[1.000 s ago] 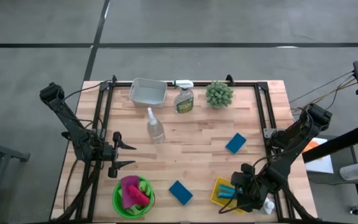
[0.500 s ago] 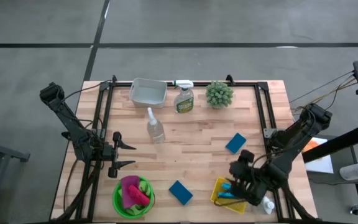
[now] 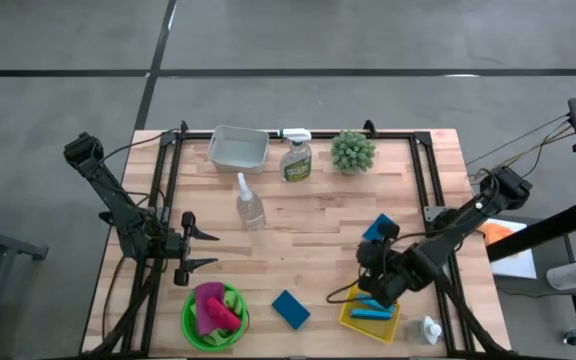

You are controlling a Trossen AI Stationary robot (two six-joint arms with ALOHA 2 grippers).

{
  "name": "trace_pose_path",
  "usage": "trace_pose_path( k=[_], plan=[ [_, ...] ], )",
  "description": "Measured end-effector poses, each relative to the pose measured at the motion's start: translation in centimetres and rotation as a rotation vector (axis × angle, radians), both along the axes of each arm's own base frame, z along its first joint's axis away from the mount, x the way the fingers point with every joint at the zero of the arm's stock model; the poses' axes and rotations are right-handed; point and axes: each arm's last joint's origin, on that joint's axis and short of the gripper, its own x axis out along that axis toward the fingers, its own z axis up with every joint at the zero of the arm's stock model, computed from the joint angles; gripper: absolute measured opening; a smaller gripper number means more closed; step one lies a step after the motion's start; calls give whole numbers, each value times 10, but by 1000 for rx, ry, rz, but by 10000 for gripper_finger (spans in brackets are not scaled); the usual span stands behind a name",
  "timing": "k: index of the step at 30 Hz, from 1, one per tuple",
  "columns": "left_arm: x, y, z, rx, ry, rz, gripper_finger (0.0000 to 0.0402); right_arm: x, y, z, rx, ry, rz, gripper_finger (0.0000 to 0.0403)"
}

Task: Pick & Place Kitchen Items
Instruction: Put the blue sponge into the yellow bin

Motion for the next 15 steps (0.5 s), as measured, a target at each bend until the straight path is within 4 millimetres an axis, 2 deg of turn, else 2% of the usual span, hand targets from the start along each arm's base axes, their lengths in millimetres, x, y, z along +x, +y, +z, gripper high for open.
trace_pose_path(
  k=[8,15],
  plan=[
    [0,0,0,0,0,0,254,10,-38,-7,67,192,-129,18],
    [0,0,0,0,0,0,254,7,-80,-36,148,382,-242,17]
  ],
)
